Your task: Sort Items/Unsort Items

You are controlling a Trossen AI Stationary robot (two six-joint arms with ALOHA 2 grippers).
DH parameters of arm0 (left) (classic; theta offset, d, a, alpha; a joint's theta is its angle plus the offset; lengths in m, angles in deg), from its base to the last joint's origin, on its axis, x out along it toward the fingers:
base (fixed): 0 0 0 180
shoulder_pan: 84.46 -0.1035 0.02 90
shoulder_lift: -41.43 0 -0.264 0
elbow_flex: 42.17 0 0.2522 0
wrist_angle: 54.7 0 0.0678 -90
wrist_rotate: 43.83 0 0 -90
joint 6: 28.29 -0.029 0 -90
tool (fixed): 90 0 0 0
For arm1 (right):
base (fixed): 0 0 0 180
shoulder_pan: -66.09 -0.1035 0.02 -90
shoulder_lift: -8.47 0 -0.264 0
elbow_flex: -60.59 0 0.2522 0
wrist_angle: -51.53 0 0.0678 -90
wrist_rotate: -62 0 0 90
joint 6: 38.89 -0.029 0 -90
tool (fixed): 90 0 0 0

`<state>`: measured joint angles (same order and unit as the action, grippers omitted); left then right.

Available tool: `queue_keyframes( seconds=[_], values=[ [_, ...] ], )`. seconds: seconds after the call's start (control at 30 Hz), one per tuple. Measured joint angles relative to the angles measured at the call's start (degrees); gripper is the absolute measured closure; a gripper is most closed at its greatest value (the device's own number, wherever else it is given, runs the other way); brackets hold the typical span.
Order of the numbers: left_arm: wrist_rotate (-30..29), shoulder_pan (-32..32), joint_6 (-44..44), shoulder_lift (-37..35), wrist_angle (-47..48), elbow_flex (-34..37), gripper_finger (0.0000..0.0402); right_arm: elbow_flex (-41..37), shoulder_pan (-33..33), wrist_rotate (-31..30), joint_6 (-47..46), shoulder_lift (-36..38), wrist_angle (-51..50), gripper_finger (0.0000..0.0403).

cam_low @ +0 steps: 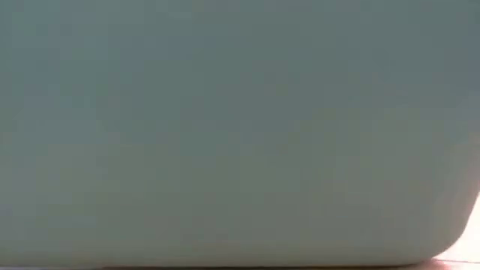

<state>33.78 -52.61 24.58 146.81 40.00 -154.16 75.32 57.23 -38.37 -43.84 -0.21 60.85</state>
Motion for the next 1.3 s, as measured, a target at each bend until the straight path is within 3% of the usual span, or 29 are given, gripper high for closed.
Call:
queue_keyframes(
  seconds=[0.23,0.5,0.73,0.93,1.2,1.3],
  values=[
    [-0.71,-3.12,0.4,-0.02,2.83,0.0,0.0351,0.0,0.0,-0.02,0.0,0.0,0.21,0.0345],
    [10.34,-6.18,0.3,-0.02,3.3,0.0,0.0288,0.02,-0.02,-0.02,-0.94,0.0,0.21,0.0325],
    [10.54,-7.51,-1.0,-0.13,2.63,1.68,0.0243,0.02,-0.02,0.0,-1.25,0.0,0.03,0.0321],
    [14.89,-7.47,-3.4,-0.13,-0.72,7.87,0.0239,0.04,-0.02,0.11,-1.64,0.0,-0.13,0.0322],
    [13.86,-8.74,-6.57,-0.11,-9.59,14.23,0.0241,0.04,-0.02,0.13,-1.62,0.0,-0.1,0.0321],
    [12.31,-10.06,-8.44,-0.13,-11.27,15.89,0.026,0.04,-0.01,0.15,-1.44,0.0,-0.07,0.0321]
  ],
)
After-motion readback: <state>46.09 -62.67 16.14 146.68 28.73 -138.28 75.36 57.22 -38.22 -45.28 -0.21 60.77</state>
